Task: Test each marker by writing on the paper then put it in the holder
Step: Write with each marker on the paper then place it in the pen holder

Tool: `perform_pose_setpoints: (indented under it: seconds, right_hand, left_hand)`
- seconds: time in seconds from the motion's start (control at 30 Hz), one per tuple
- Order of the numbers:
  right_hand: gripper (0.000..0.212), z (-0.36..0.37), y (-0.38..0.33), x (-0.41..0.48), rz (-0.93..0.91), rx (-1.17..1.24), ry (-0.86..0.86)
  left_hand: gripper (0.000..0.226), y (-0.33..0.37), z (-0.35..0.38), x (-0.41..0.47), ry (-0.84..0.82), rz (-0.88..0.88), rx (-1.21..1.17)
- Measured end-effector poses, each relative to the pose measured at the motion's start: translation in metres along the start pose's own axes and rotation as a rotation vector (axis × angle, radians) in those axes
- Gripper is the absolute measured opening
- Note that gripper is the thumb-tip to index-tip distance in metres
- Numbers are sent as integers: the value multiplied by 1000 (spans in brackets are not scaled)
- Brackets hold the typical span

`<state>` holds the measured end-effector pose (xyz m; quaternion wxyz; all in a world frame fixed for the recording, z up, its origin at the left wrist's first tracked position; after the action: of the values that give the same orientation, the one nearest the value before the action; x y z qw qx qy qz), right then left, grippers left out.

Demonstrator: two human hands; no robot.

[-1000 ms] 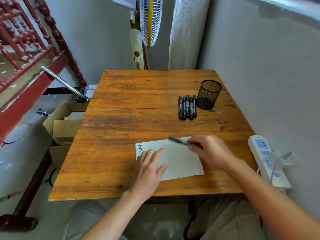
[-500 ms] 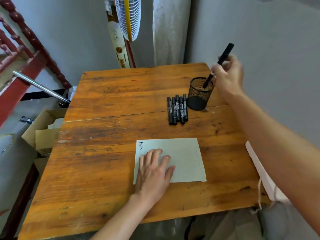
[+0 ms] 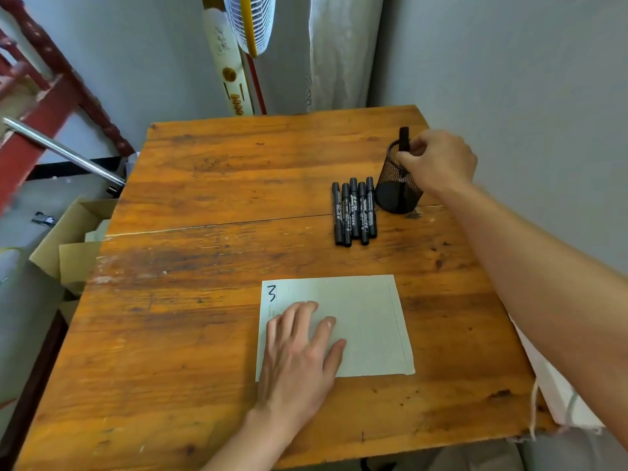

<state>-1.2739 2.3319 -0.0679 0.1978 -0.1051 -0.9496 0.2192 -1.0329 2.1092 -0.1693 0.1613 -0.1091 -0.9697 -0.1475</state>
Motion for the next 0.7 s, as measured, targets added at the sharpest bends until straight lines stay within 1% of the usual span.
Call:
perform_pose_setpoints:
  seconds: [0.23, 0.3, 0.4, 0.47, 0.57, 0.7]
  right_hand:
    - [32, -7, -11, 6, 19, -95, -128]
    - [31, -14, -14, 3, 23, -30, -75]
    - [26, -29, -23, -10, -13, 91, 82]
    - [23, -34, -35, -27, -77, 134, 95]
    - [21, -19, -50, -58, -187, 151, -42]
    - [20, 19, -56, -87, -235, 51, -200]
  left_hand:
    - [38, 0, 0, 0, 5, -6, 6]
    - [38, 1, -1, 0, 14, -5, 4]
    - [37, 1, -2, 1, 36, -20, -11]
    - [37, 1, -4, 1, 53, -37, -31]
    - [36, -2, -10, -4, 79, -54, -44]
    - [30, -18, -23, -23, 120, -100, -23]
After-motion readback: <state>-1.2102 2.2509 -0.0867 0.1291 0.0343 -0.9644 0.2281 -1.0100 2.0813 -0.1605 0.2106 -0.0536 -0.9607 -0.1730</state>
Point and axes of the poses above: each hand's wrist, its own x-axis towards the middle knuckle, its own z-axis out of the palm, y = z × x, the point moved 1 cm from there along x, towards the middle knuckle, and after that the axes turned 8 degrees about y, right-handed, at the moved point
